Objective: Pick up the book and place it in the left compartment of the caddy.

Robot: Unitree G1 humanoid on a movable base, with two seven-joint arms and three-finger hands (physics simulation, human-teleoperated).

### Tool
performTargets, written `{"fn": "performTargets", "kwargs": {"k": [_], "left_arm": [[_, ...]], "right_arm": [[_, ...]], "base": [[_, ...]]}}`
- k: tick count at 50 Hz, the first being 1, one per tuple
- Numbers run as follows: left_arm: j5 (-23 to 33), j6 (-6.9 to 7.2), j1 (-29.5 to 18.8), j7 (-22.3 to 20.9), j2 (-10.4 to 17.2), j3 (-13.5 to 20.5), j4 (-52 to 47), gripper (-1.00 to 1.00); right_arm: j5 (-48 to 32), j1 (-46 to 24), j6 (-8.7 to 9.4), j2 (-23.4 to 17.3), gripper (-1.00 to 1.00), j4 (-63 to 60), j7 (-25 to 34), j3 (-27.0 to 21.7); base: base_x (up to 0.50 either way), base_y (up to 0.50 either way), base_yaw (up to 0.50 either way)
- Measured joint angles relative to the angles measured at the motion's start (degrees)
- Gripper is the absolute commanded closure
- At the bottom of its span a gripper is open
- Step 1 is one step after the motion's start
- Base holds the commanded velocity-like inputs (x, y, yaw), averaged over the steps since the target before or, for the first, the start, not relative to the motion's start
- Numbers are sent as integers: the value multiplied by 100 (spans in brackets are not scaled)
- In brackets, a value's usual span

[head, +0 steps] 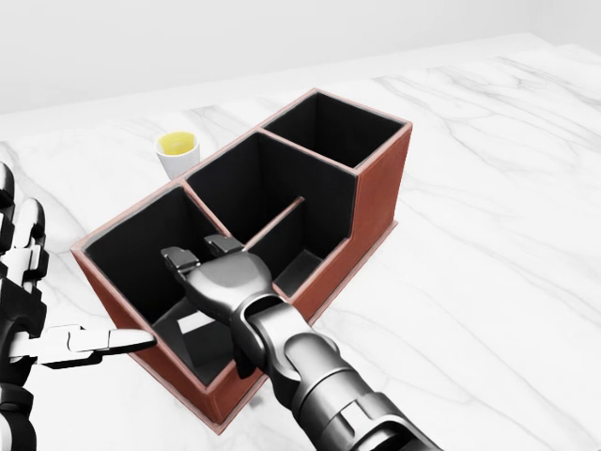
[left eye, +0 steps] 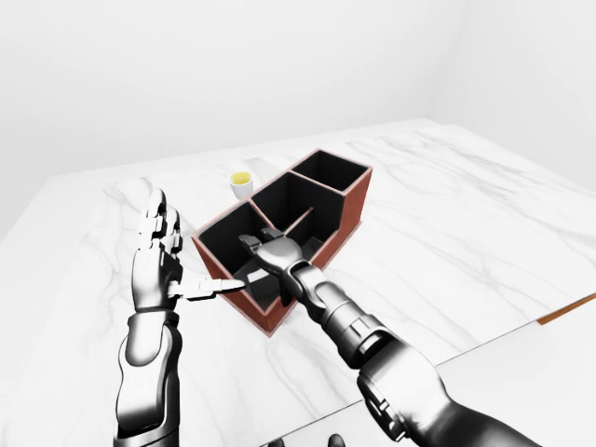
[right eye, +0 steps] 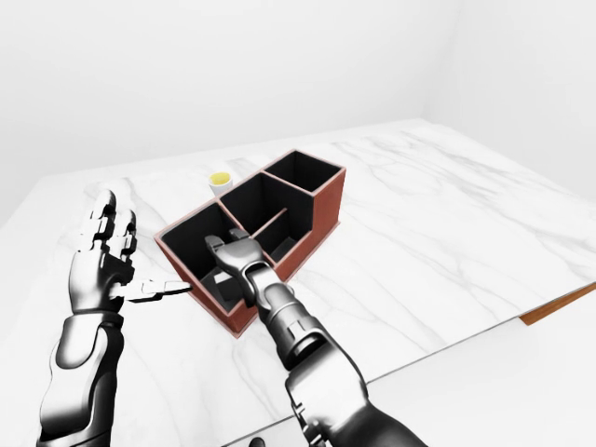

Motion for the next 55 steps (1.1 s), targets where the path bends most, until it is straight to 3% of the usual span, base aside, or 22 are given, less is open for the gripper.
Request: {"fn": "performTargets", "kwargs": {"k": [8,14,24,34,45,55], "left_arm": [[-7,0,0,-1,4,11,-11,-100],[-22,0,-13,1,17,36,-44,-100],[-34,0,-61,12,37,52,-107,-100],[-28,0,-162,39,65,32,-128,-100],[-10,0,-240,66,86,8,-177,-100],[18,0,-247,77,78,-13,-253,-100]], "right_arm": [[15,91,0,15,-85,-236,154,8],[273,223,0,-6,-85,-842,597,-48],[1259,507,0,-153,-85,-2551,1754,-202],[2231,879,0,-413,-100,-4075,2506,-348],[3219,1125,0,-811,-100,-4770,2481,-653],[4521,1847,0,-1197,-100,-5936,2309,-996]], "base": [[0,0,0],[0,0,0],[0,0,0],[0,0,0],[0,0,0],[0,0,0]]}}
